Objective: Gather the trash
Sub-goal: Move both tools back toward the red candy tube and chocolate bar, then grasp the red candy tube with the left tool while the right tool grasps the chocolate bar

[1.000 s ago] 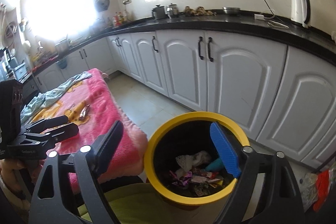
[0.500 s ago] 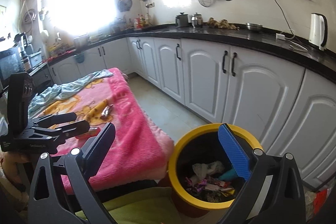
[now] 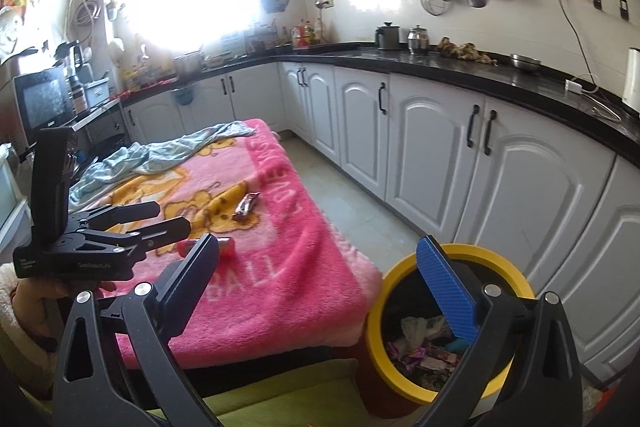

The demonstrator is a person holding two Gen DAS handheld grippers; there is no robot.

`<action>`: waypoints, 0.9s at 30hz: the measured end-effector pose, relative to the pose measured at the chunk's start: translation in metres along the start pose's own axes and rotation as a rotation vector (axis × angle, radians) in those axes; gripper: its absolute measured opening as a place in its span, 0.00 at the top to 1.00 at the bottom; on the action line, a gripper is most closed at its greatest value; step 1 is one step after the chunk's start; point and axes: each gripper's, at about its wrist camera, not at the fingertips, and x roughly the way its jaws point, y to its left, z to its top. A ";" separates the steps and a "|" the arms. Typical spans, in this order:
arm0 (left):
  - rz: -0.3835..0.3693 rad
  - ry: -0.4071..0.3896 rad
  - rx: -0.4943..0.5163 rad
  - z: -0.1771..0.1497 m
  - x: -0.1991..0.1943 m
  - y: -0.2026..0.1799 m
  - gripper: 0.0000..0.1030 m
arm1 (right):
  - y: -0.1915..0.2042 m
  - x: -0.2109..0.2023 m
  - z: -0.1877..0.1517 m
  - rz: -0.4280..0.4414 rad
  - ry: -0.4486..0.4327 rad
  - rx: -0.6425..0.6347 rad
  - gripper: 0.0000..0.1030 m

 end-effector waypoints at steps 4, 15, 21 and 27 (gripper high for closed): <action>0.030 0.007 -0.019 -0.005 -0.002 0.018 0.11 | 0.011 0.009 0.005 0.026 0.011 -0.013 0.07; 0.087 0.037 -0.008 -0.014 0.003 0.051 0.11 | 0.037 0.043 0.020 0.089 0.047 -0.039 0.07; 0.099 0.085 0.016 -0.021 0.019 0.067 0.11 | 0.042 0.069 0.029 0.097 0.076 -0.039 0.07; 0.066 0.163 0.097 -0.025 0.045 0.079 0.11 | 0.048 0.111 0.036 0.090 0.127 -0.049 0.07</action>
